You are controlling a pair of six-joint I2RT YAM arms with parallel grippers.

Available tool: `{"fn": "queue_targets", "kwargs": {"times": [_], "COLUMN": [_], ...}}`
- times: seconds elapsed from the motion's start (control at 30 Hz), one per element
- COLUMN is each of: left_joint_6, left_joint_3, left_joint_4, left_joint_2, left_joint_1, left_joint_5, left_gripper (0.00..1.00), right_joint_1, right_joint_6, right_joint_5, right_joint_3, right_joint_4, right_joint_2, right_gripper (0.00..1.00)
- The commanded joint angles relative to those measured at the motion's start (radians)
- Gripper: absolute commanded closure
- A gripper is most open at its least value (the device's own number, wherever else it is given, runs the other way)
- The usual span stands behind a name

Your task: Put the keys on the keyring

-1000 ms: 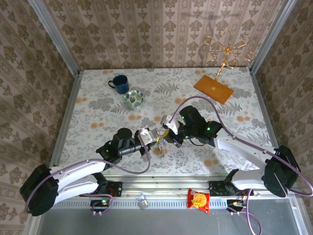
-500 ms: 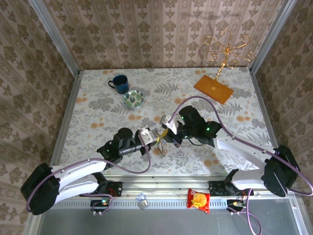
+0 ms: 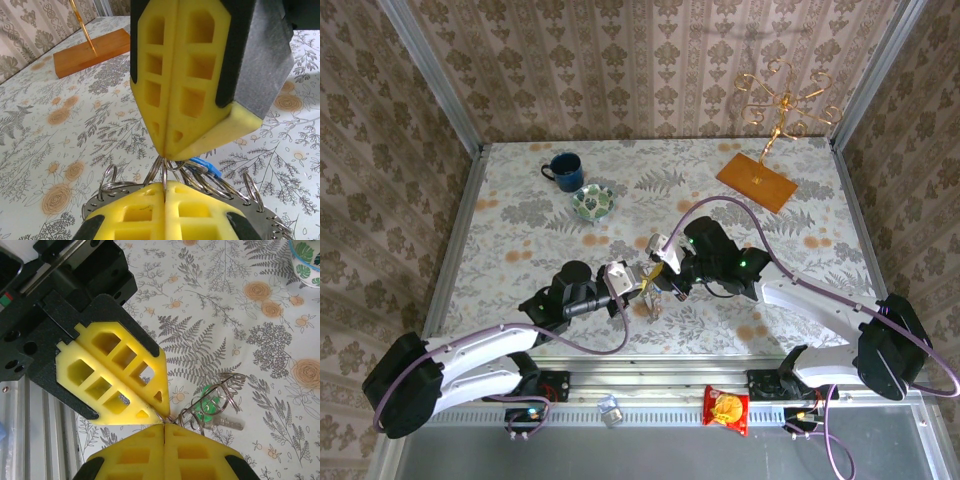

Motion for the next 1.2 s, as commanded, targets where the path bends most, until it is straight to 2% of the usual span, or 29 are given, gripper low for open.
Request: {"fn": "queue_targets", "kwargs": {"times": [0.0,0.23,0.5,1.03,1.17], "left_joint_6": [-0.014,-0.016,-0.009,0.013,0.018], "left_joint_3": [0.025,0.023,0.012,0.004,0.001], "left_joint_4": [0.033,0.042,0.041,0.033,0.045], "left_joint_2": [0.001,0.0,-0.014,-0.01,-0.01], "left_joint_1": [-0.01,-0.01,-0.009,-0.018,-0.02], "left_joint_5": [0.025,0.033,0.021,-0.016,-0.025], "left_gripper": [1.0,1.0,1.0,1.0,1.0], "right_joint_1": [0.01,0.012,0.007,-0.012,-0.021], "right_joint_6": [0.02,0.031,0.09,0.149,0.158], "right_joint_5": [0.021,0.039,0.148,0.041,0.058], "right_joint_3": [0.014,0.017,0.018,0.009,-0.005], "right_joint_4": [0.027,0.03,0.016,0.016,0.006], "right_joint_2": [0.016,0.02,0.01,0.001,-0.023], "right_gripper": [1.0,1.0,1.0,1.0,1.0]}}
